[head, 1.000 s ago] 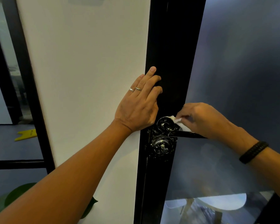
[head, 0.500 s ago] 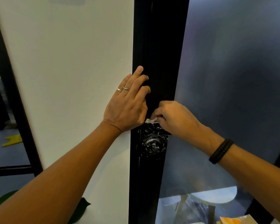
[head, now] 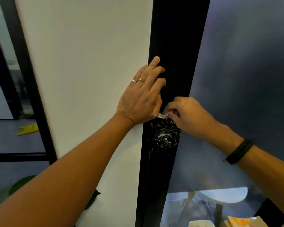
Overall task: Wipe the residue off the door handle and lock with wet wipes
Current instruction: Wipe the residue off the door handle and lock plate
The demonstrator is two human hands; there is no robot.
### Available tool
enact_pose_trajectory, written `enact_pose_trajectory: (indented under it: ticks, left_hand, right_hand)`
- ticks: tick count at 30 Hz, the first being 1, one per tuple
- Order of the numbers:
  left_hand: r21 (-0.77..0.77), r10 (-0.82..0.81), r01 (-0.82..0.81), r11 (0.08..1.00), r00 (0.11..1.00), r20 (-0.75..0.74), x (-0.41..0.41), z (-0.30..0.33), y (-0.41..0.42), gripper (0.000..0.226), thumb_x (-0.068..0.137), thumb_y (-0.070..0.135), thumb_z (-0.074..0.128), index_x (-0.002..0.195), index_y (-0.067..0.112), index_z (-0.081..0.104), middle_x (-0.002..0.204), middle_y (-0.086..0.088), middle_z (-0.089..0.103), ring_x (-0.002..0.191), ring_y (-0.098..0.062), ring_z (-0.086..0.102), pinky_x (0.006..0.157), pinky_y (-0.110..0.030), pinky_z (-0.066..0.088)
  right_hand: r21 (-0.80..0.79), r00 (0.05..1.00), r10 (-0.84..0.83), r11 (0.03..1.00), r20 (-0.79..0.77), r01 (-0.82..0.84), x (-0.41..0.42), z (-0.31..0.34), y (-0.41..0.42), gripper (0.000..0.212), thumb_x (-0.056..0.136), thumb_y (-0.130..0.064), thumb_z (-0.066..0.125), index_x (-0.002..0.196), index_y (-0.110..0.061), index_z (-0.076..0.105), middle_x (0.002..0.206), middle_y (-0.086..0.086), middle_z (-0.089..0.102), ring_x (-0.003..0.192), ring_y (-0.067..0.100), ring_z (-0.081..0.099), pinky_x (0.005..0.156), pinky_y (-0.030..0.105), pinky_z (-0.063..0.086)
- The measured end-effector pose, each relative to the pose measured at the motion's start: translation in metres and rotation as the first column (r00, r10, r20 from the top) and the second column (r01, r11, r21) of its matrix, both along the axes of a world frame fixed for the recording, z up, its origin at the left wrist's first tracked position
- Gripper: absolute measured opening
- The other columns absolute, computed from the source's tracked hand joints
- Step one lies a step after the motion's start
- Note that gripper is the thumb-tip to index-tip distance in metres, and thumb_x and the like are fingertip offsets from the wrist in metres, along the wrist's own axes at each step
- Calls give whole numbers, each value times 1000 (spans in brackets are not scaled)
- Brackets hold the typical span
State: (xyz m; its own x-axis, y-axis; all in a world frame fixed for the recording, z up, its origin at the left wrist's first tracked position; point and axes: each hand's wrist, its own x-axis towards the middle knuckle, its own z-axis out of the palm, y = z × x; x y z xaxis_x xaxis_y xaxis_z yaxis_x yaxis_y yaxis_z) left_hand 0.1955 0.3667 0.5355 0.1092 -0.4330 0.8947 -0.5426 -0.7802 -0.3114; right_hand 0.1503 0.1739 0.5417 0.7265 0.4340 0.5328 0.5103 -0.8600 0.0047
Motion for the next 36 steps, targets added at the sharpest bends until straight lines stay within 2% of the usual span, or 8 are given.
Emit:
enact_pose_trajectory:
  ticks: [6,10,15,20,25,29,31,36]
  left_hand:
    - [-4,8,-8,1000,1000,9,1,-1,0,31,95,16,53,121,4,66,149,-22,57,156,-41,34,129,-53,31]
    - [-8,2,-2,1000,1000,16,1,-1,1,32,96,16,51,120,3,67,149,-23,57,156,-41,34,128,-53,32]
    - [-7,10,-10,1000,1000,25,3,-2,1,32,96,17,52,121,4,67,151,-22,55,157,-41,33,130,-52,30]
    - [-4,7,-7,1000,1000,27,2,-1,1,31,95,16,54,120,4,67,151,-22,55,157,-41,33,130,-51,29]
    - [5,20,-21,1000,999,28,0,-1,1,30,94,17,54,118,5,67,151,-22,55,157,-42,33,129,-53,30]
    - [7,23,-23,1000,999,29,1,-1,0,29,94,16,54,118,5,67,150,-22,56,157,-42,32,128,-53,31]
    - [9,28,-28,1000,999,28,0,-1,1,30,94,17,54,118,6,67,150,-21,56,157,-41,32,129,-53,30]
    - [17,44,-44,999,999,16,0,-1,1,30,96,19,52,119,7,67,151,-21,55,157,-41,31,129,-53,30]
  right_hand:
    - [-76,995,-95,993,-31,92,-1,3,13,22,94,-3,62,96,-18,78,96,-1,73,87,22,69,79,43,60]
    - [-245,981,-99,968,-169,56,-4,15,21,19,98,-13,67,100,-25,80,100,-4,74,91,20,71,80,42,62]
    - [-261,939,-86,965,-334,-4,-30,41,8,11,98,-25,70,98,-32,79,94,-16,71,86,4,66,79,23,54]
    - [-178,976,18,982,-219,-58,-29,22,6,14,101,-19,66,103,-25,79,98,-16,63,90,3,60,83,21,49]
    - [-212,961,-41,977,-272,-18,-45,25,-26,14,97,-19,71,99,-29,79,98,-16,69,87,2,63,77,17,46]
    - [242,993,-118,964,-4,115,-35,16,-33,7,97,-20,72,97,-22,78,80,-4,74,71,14,68,65,34,56]
    - [348,988,-147,930,55,119,-26,10,-17,7,96,-22,72,98,-20,79,80,-1,76,72,19,71,69,40,60]
    - [48,974,-225,973,-36,226,-15,-4,21,15,95,-17,65,95,-21,79,84,1,74,75,26,70,71,43,63]
